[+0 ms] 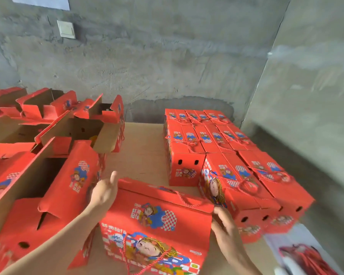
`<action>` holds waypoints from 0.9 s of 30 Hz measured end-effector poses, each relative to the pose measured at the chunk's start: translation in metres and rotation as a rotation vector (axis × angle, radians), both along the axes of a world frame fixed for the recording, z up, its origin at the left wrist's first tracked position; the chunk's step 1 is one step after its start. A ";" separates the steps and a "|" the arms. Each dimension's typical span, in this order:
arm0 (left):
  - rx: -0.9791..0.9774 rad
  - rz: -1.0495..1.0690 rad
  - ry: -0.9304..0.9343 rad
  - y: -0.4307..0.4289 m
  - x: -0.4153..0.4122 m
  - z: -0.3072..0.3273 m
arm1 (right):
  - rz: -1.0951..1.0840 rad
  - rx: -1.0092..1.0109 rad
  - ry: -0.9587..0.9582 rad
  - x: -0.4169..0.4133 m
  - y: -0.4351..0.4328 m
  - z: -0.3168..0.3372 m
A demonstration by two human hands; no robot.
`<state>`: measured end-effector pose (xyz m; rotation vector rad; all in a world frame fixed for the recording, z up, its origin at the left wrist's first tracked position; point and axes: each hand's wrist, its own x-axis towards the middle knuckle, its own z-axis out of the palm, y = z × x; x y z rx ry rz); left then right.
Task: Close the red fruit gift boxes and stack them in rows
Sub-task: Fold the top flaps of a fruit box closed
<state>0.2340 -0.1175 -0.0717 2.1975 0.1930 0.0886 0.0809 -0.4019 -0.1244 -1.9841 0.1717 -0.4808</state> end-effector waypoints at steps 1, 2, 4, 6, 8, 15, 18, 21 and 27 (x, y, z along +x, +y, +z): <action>-0.095 0.058 -0.006 0.003 -0.005 -0.002 | 0.040 0.037 0.032 0.003 0.004 0.015; -0.208 0.113 0.008 0.006 -0.010 -0.002 | 0.088 0.064 0.111 0.005 0.008 0.028; -0.491 0.172 0.077 0.014 -0.022 -0.001 | 0.193 0.131 0.179 0.001 0.007 0.032; -0.787 0.118 0.152 0.023 -0.038 0.000 | 0.245 0.172 0.233 0.001 0.008 0.037; -0.929 -0.003 0.200 0.037 -0.055 -0.006 | 0.239 0.172 0.232 -0.002 0.015 0.037; -0.775 -0.002 0.057 0.055 -0.100 -0.034 | 0.170 0.002 0.279 -0.005 0.038 0.018; -0.691 -0.008 -0.028 0.055 -0.119 -0.036 | 0.177 0.003 0.334 0.002 0.035 0.024; -0.583 -0.070 -0.058 0.059 -0.144 -0.033 | 0.187 -0.153 0.385 0.017 0.036 0.040; -0.068 -0.387 -0.016 0.067 -0.166 -0.010 | 0.364 -0.931 0.666 0.042 0.055 0.066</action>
